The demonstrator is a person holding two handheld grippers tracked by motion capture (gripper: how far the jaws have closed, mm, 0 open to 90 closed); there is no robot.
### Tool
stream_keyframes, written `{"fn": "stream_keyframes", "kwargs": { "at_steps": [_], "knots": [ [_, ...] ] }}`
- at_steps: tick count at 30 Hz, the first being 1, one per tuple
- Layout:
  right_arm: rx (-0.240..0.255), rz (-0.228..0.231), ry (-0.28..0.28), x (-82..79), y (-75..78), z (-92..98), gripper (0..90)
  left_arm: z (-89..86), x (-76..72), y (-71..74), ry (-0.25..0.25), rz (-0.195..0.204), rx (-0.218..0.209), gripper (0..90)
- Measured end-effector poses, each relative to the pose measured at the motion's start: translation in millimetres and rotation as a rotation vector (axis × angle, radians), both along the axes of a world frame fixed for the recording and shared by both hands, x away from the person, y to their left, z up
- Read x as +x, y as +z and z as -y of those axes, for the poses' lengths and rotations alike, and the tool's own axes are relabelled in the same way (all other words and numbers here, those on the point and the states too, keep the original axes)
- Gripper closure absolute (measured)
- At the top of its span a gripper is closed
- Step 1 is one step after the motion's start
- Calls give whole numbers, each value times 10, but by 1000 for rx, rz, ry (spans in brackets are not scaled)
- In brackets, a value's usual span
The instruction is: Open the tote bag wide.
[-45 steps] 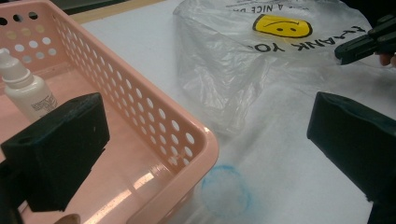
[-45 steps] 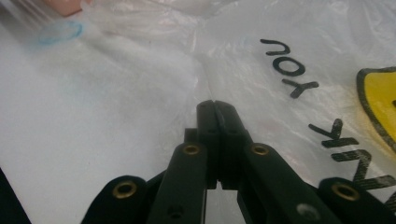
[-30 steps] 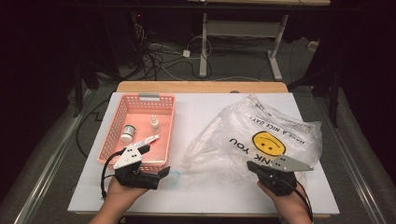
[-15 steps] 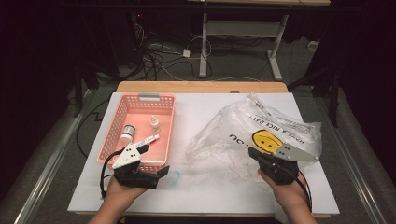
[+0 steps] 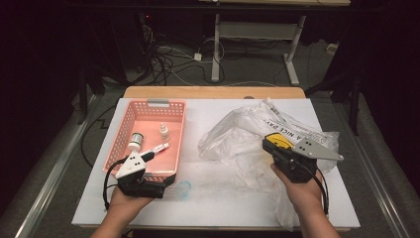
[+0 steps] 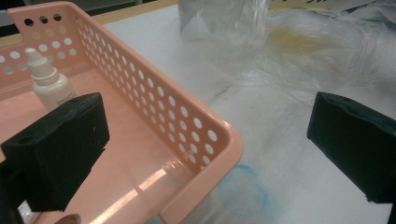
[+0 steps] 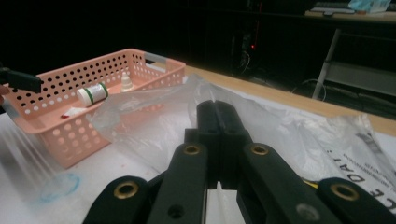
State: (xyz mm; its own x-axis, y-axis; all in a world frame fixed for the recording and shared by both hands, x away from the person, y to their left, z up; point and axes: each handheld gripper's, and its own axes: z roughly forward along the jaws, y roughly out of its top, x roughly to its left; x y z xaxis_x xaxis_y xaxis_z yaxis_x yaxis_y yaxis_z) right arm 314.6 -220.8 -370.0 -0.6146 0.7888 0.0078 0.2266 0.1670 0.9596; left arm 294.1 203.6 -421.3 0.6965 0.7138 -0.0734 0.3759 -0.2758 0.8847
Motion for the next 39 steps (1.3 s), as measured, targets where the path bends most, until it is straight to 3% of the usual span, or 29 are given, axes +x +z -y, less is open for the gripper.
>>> {"fn": "stream_keyframes", "kwargs": {
  "at_steps": [7, 11, 22, 31, 39],
  "knots": [
    [28, 34, 11, 78, 86, -71, 900, -74, 12, 21, 25, 5, 16, 0],
    [73, 37, 27, 149, 112, -155, 900, -122, 20, 25, 41, 3, 11, 0],
    [58, 71, 91, 208, 81, -385, 900, -233, 13, 9, 67, -3, 26, 0],
    [98, 50, 106, 239, 12, -313, 900, -422, 17, 13, 117, -12, 27, 0],
    [82, 50, 118, 241, -16, -281, 900, -519, 36, 11, 147, -17, 16, 0]
  ]
}}
